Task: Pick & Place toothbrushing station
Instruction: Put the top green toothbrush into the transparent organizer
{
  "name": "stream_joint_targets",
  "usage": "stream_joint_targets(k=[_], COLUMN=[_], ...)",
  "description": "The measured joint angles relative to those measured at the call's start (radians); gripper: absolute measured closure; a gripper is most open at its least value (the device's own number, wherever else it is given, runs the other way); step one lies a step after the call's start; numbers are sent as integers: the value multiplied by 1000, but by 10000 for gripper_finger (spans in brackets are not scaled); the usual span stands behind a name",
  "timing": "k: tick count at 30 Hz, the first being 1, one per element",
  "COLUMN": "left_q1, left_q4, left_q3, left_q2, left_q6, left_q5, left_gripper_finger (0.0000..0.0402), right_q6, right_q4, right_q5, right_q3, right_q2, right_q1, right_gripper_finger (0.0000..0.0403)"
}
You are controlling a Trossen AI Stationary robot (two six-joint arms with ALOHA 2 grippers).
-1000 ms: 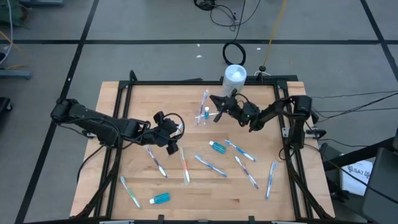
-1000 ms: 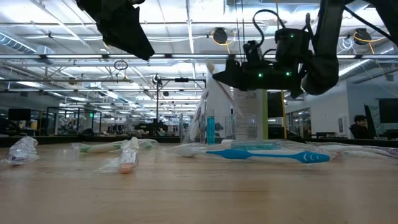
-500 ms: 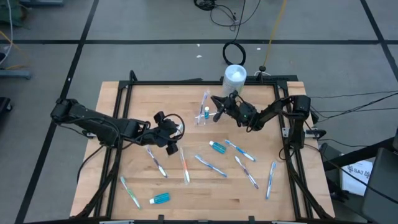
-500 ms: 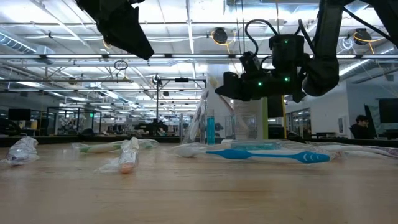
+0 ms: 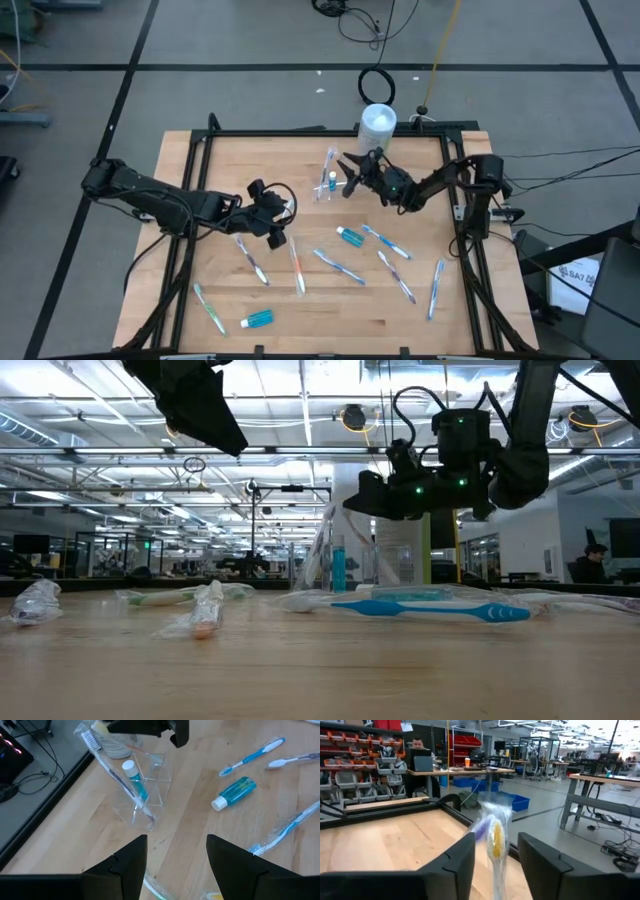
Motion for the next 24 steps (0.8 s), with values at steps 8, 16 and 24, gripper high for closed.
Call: stream_joint_targets(k=[8,16,24], left_q1=[0,0,17], left_q4=[0,0,-10], left_q3=[0,0,0], left_q2=[0,5,121], left_q6=[-84,-171,-314], left_q5=[20,54,31], left_gripper_finger=[190,190,190], right_q6=[30,40,9], right_q4=[-243,-768,-848], right_q5=[-15,-110,-139], right_q3=[-3,-3,-3], right_q2=[-192,-424,-502], right_q1=[82,195,244], right_gripper_finger=[225,235,235])
